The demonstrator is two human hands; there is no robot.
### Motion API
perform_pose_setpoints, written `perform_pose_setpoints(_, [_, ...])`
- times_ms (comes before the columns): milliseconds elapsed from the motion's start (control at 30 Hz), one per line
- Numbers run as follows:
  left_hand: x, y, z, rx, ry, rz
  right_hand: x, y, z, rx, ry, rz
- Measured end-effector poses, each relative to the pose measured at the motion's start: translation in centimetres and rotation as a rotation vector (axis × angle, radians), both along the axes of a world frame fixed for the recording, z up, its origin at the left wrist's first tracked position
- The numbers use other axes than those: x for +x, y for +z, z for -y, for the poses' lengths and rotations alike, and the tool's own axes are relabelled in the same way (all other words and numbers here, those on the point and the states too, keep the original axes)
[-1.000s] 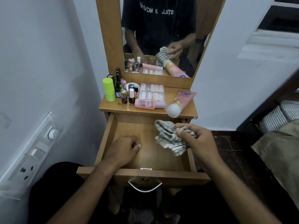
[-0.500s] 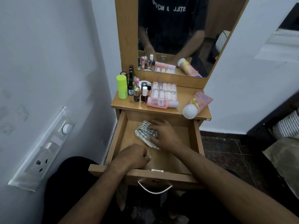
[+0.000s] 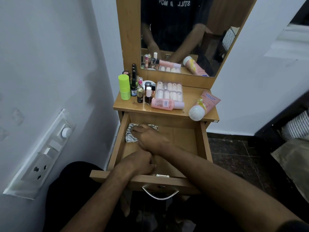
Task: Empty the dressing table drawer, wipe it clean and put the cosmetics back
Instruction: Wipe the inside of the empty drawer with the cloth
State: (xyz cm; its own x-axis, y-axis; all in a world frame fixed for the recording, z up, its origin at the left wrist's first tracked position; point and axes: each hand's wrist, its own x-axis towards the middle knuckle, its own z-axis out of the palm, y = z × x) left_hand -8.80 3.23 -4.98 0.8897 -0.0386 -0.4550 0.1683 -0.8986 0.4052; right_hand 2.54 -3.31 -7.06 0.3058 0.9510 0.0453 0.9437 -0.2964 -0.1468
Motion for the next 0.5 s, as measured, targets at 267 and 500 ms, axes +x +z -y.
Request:
perform_pose_setpoints(267, [0.2, -0.1, -0.1, 0.004, -0.011, -0.033, 1.3, -1.0, 0.0, 0.074, -0.073, 0.023])
perform_pose_setpoints(500, [0.1, 0.2, 0.0, -0.007, -0.005, -0.038, 1.0, -0.8, -0.1, 0.047, -0.113, 0.073])
